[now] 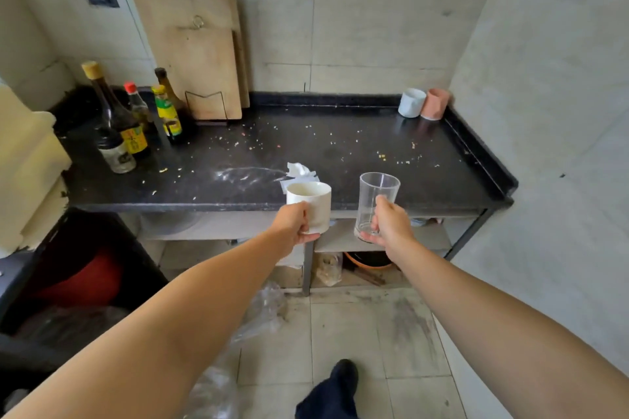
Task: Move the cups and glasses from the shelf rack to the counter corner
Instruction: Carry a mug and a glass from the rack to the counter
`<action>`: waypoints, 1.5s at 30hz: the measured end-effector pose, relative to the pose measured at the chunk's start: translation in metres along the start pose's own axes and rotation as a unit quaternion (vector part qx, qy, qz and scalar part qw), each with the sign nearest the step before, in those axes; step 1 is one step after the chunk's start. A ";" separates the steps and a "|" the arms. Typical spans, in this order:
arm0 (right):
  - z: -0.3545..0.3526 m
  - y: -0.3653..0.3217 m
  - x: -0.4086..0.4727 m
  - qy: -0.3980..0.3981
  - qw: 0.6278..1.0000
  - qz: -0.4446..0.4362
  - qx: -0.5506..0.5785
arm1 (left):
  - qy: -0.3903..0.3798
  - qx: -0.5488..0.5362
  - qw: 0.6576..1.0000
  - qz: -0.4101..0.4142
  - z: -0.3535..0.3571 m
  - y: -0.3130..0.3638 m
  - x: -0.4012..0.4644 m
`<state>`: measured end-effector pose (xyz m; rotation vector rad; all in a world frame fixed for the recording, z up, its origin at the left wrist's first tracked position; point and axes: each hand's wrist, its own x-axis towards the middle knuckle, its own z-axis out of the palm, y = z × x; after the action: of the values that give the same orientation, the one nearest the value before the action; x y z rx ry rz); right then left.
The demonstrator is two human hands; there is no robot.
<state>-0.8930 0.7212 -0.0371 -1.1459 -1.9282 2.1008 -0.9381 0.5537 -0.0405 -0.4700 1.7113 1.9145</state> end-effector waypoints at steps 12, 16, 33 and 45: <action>-0.005 -0.106 0.206 -0.014 0.999 0.007 -0.038 | 0.045 0.006 0.999 0.005 0.096 0.099 0.172; -0.006 -0.128 0.264 -0.006 0.999 0.029 -0.037 | 0.031 0.025 0.999 -0.002 0.126 0.116 0.222; 0.020 -0.198 0.490 0.025 0.994 0.108 0.008 | 0.006 0.083 0.996 -0.029 0.241 0.194 0.432; 0.044 -0.206 0.592 0.005 0.999 0.013 -0.043 | 0.067 0.056 0.996 0.007 0.289 0.204 0.517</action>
<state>-1.4299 1.0322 -0.1338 -1.2009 -2.0299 2.0385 -1.4478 0.9049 -0.1352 -0.5544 1.9017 1.8207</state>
